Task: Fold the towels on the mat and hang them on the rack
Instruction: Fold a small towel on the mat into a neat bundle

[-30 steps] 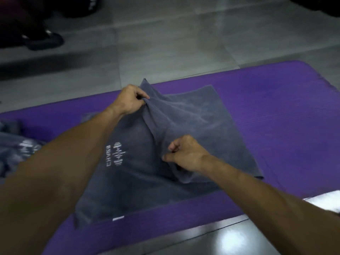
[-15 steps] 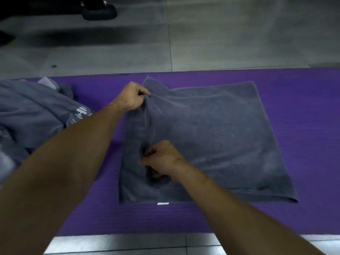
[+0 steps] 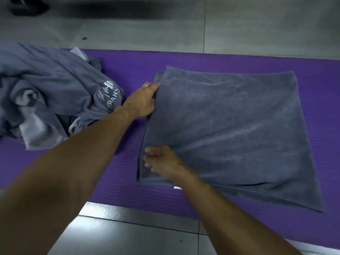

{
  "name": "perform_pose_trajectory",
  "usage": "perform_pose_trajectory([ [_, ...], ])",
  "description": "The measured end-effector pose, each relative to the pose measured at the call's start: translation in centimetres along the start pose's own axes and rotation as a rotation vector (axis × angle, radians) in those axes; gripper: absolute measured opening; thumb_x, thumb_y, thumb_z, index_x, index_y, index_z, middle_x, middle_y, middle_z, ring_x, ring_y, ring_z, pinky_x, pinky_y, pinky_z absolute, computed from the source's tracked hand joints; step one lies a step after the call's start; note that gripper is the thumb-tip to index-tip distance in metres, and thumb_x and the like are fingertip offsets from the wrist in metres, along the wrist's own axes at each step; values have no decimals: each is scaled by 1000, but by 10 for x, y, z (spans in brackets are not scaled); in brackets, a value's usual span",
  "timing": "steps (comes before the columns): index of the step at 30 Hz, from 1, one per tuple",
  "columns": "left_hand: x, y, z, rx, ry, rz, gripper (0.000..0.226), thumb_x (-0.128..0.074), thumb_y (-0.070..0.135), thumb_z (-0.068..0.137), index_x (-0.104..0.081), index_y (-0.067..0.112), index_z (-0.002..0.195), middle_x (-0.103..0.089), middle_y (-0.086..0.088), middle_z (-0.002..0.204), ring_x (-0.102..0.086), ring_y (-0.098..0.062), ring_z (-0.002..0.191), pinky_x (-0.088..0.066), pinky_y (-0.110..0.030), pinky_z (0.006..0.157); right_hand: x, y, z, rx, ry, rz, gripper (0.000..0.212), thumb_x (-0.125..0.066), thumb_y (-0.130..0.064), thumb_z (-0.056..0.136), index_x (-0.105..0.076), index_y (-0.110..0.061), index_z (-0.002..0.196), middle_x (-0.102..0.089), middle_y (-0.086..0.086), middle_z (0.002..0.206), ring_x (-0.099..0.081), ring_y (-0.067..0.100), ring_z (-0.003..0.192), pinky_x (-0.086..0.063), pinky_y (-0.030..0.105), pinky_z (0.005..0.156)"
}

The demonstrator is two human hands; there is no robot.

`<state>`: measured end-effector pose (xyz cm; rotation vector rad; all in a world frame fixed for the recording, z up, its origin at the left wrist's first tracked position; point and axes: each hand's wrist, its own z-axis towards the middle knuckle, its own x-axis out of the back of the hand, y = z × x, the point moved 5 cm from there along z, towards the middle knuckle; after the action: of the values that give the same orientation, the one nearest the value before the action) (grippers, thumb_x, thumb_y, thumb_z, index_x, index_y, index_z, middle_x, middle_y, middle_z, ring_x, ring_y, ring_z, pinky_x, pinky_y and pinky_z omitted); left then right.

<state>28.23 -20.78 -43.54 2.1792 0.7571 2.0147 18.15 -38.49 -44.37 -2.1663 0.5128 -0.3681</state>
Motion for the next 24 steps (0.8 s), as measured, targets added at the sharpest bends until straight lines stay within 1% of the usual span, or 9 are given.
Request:
perform_pose_trajectory([
  [3,-6,12,-68,45,185,-11,45,-56,11,87,-51,10,132,-51,-19,124,-51,-37,115,-41,-40,99,30,12,-17,106,275,-17,19,-60,-12,87,-68,-18,104,-67,-6,89,-66,15,88,-55,30,84],
  [6,-16,25,-140,254,270,2,36,-56,30,92,-52,12,123,-53,-17,121,-55,-37,109,-47,-45,88,61,32,-49,231,462,-352,22,-66,-14,74,-65,-21,95,-65,-7,87,-63,17,88,-53,37,81],
  [10,-45,37,-196,439,30,47,48,-51,44,93,-40,18,132,-66,-15,110,-62,-36,105,-47,-42,81,78,64,-85,448,525,-915,44,-75,-21,61,-55,-18,100,-55,1,103,-52,26,96,-45,39,76],
  [13,-50,38,-208,478,90,-21,52,-55,37,92,-35,18,136,-67,-19,102,-62,-40,100,-49,-44,80,81,75,-94,552,604,-1067,36,-80,-24,63,-56,-14,88,-54,7,100,-52,28,91,-43,39,68],
  [16,-55,33,-208,580,181,-355,45,-56,22,92,-37,20,132,-67,-19,94,-64,-38,87,-53,-47,81,79,78,-92,588,622,-1149,16,-78,-18,73,-66,-10,78,-57,9,101,-55,29,91,-44,40,68],
  [18,-58,31,-206,680,233,-664,31,-52,16,95,-39,25,122,-64,-15,91,-63,-31,68,-58,-49,71,79,76,-92,591,657,-1129,9,-74,-12,78,-66,-8,75,-57,9,98,-56,30,89,-44,41,68],
  [20,-56,29,-205,732,292,-820,24,-49,13,97,-40,27,115,-61,-12,86,-59,-23,61,-60,-47,63,74,71,-99,653,663,-1130,8,-66,-10,84,-65,-9,76,-58,8,95,-55,29,86,-43,42,67],
  [22,-54,21,-207,732,315,-788,23,-50,14,97,-41,26,114,-61,-12,83,-60,-23,65,-60,-45,63,64,72,-105,735,610,-1190,6,-62,-10,83,-63,-12,77,-58,6,91,-54,26,81,-42,40,67],
  [24,-53,17,-213,691,236,-506,26,-54,19,94,-44,21,117,-63,-15,88,-63,-33,78,-57,-47,72,58,81,-107,733,522,-1238,10,-71,-10,74,-64,-15,80,-58,3,86,-56,24,79,-43,37,67],
])
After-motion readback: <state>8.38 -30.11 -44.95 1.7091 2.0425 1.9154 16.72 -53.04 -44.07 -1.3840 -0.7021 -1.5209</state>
